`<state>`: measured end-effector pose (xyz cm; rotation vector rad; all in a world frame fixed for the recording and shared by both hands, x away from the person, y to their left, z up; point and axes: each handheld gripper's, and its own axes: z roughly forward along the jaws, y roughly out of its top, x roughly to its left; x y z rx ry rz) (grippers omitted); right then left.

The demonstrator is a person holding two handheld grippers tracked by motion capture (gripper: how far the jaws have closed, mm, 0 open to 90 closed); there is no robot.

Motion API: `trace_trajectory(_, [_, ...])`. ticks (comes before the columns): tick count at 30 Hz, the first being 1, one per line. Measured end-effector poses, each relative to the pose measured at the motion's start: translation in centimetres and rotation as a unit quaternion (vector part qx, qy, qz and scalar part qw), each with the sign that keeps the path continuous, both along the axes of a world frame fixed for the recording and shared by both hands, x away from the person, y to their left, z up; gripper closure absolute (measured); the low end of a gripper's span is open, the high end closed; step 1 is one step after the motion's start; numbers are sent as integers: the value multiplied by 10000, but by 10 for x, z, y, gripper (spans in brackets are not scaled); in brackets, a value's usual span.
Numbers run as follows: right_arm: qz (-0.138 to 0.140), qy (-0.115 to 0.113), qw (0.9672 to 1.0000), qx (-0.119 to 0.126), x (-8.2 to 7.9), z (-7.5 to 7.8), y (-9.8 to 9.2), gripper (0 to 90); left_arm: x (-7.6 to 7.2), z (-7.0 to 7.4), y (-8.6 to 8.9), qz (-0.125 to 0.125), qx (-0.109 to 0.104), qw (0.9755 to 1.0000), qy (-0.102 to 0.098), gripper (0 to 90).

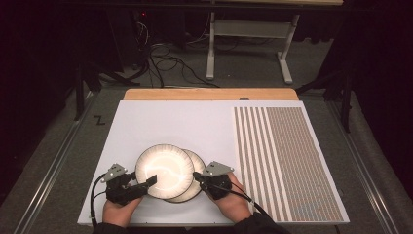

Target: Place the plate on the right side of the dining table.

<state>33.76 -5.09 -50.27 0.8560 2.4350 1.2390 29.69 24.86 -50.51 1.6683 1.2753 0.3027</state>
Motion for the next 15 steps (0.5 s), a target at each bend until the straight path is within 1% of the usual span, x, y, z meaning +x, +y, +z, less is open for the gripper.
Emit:
trace_trajectory(3, [13, 10, 10000, 7, 1, 0, 0, 900, 1, -1, 0, 35, -35, 10000, 59, 390])
trace_trajectory(4, [9, 27, 10000, 14, 1, 0, 0, 900, 1, -1, 0, 57, -52, 9999, 105, 390])
trace_trajectory(5, [4, 26, 10000, 20, 1, 0, 0, 900, 1, -1, 0, 46, -53, 9999, 158, 418])
trace_trajectory(6, [9, 32, 10000, 25, 1, 0, 0, 900, 1, 0, 0, 46, -35, 9998, 186, 428])
trace_trajectory(7, [19, 25, 10000, 33, 2, 0, 0, 900, 2, 0, -2, 17, 41, 9997, 242, 441])
trace_trajectory(8, [7, 19, 10000, 32, 2, 0, 0, 900, 3, -1, -3, 15, 48, 9995, 310, 455])
trace_trajectory(9, [10, 17, 10000, 28, 2, 0, 0, 900, 3, -1, -3, 15, 48, 9995, 310, 464])
trace_trajectory(10, [11, 19, 10000, 26, 2, 0, 0, 900, 4, -1, -1, 72, -84, 9991, 398, 479])
trace_trajectory(11, [11, 19, 10000, 26, 2, 0, 0, 900, 4, -1, -1, 72, -84, 9991, 398, 493])
trace_trajectory(13, [23, 22, 10000, 23, 2, 0, 0, 900, 4, -1, 1, 110, -205, 9988, 435, 505])
trace_trajectory(15, [37, 30, 10000, -10, 2, 0, 0, 900, 4, 0, 2, 171, -280, 9984, 453, 548])
